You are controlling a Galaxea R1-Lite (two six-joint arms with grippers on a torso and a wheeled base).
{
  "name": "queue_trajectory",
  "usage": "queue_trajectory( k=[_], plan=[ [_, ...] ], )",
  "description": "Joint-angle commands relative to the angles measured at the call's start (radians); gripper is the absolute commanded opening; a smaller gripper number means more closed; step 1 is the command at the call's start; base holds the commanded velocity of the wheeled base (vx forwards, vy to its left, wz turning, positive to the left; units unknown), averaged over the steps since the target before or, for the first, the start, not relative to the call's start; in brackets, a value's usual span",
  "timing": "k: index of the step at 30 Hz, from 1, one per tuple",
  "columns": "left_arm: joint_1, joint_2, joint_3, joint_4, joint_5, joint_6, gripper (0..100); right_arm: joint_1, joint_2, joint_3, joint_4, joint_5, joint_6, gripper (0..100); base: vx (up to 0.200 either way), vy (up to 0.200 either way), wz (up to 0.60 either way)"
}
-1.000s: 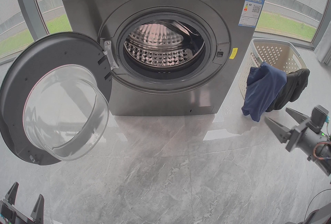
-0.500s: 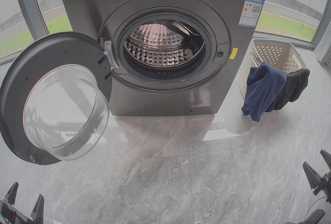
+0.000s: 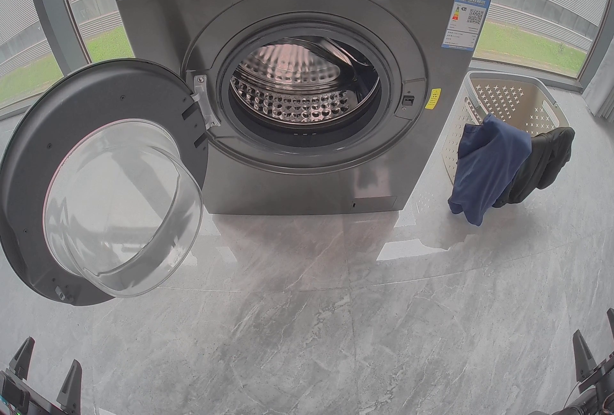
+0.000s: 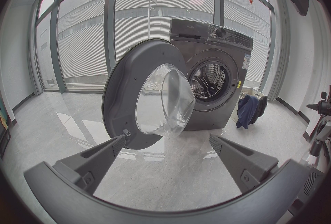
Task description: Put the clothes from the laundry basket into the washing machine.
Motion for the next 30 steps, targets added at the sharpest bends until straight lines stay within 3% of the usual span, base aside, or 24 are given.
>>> queue_trajectory(
  k=[1, 3, 8, 14, 30],
  plan=[
    [0.000, -0.010, 0.015, 0.000, 0.000, -0.001, 100, -0.005, -0.049, 0.018, 0.067, -0.017, 0.009, 100, 0.000, 0.000, 0.00],
    [0.000, -0.010, 0.015, 0.000, 0.000, -0.001, 100, -0.005, -0.049, 0.000, 0.119, -0.016, 0.009, 100, 0.000, 0.000, 0.00],
    [0.000, -0.010, 0.015, 0.000, 0.000, -0.001, 100, -0.003, -0.047, 0.006, 0.101, -0.007, -0.023, 100, 0.000, 0.000, 0.00],
    [0.000, -0.010, 0.015, 0.000, 0.000, 0.001, 100, -0.003, -0.049, 0.018, 0.069, 0.024, -0.034, 100, 0.000, -0.200, 0.00],
    [0.000, -0.010, 0.015, 0.000, 0.000, 0.004, 100, -0.002, -0.049, 0.018, 0.069, 0.018, -0.027, 100, 0.000, -0.200, 0.00]
  ],
)
